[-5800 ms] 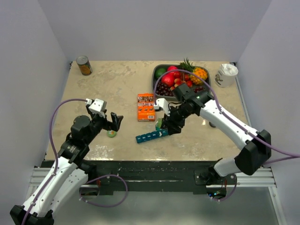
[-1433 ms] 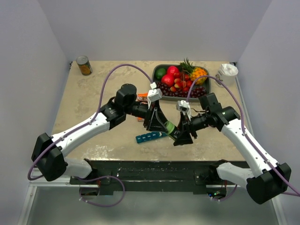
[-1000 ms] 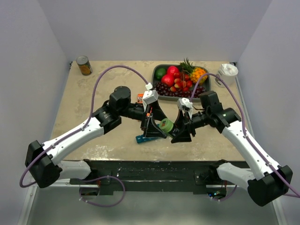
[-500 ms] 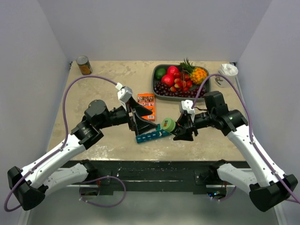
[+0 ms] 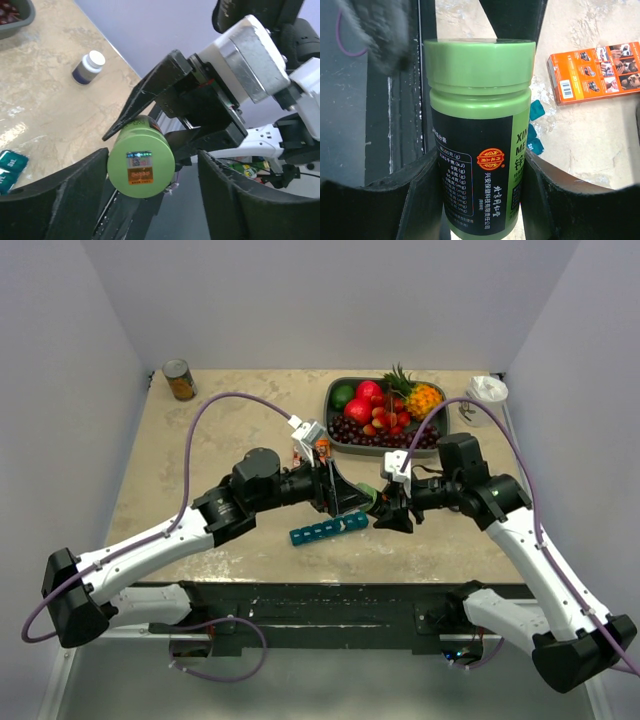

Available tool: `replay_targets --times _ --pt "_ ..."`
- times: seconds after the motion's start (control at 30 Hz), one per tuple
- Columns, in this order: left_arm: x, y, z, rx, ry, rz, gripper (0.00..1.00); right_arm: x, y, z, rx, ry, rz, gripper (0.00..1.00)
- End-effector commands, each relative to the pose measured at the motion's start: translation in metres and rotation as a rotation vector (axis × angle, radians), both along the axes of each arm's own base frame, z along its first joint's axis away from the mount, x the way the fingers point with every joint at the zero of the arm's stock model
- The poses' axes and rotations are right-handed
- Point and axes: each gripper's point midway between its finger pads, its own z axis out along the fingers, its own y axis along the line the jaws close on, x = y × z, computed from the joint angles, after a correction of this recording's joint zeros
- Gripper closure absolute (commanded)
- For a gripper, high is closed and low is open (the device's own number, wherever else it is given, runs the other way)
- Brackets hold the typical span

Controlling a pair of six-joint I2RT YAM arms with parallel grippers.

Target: Sort the pills into containers

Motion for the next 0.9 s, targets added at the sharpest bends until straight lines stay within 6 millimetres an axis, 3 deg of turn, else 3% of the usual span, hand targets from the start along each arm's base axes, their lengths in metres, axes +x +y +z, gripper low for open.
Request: replay_targets --times 0.0,0.07,0.2,0.23,0.33,0.37,0.4,0.47,0.5,0.53,0.6,0.67,0.77,0.83,0.87 --pt "0.003 -0.006 0.021 -0.009 -0.034 0.012 0.34 0.009 0.002 0.017 0.028 -0.072 -0.015 1.0" --pt "0.003 -0.008 0.017 0.01 -0.028 0.002 0.41 0.008 0.003 0.018 0.03 -0.071 -0.014 1.0" --pt "-0.001 -0.012 0.01 0.055 -0.067 -0.051 0.69 0.006 0.004 0.02 0.045 -0.055 -0.01 1.0" --pt "-0.003 -0.013 0.007 0.062 -0.08 -0.071 0.7 0.005 0.005 0.02 0.051 -0.046 -0.004 1.0" --pt "-0.025 -0.016 0.004 0.074 -0.239 -0.255 0.75 -0.011 0.013 0.024 0.113 0.025 0.059 1.0" --pt "-0.051 -0.015 0.002 0.056 -0.292 -0.421 0.76 -0.017 0.016 0.024 0.132 0.065 0.084 1.0" --pt "-0.065 -0.012 -0.004 0.052 -0.452 -0.555 0.77 -0.024 0.018 0.025 0.155 0.097 0.115 1.0" --pt "-0.085 0.0 -0.016 0.033 -0.586 -0.68 0.74 -0.048 0.023 0.03 0.233 0.193 0.224 1.0" --pt "-0.081 0.001 -0.021 0.038 -0.734 -0.686 0.59 -0.054 0.024 0.032 0.255 0.2 0.258 1.0" --pt "-0.081 0.004 -0.028 0.044 -0.785 -0.684 0.52 -0.059 0.025 0.034 0.281 0.221 0.286 1.0" --pt "-0.069 0.002 -0.013 0.028 -0.929 -0.606 0.34 -0.061 0.025 0.032 0.281 0.233 0.296 1.0" --pt "-0.055 -0.002 -0.001 0.018 -1.001 -0.52 0.25 -0.058 0.025 0.029 0.267 0.221 0.285 1.0" --pt "-0.036 -0.004 0.017 0.009 -1.006 -0.394 0.09 -0.054 0.024 0.022 0.24 0.204 0.261 1.0" --pt "-0.028 0.001 0.022 -0.011 -0.936 -0.345 0.07 -0.051 0.023 0.018 0.221 0.188 0.246 1.0" --pt "-0.026 0.006 0.035 -0.047 -0.931 -0.304 0.01 -0.049 0.022 0.016 0.212 0.177 0.24 1.0"
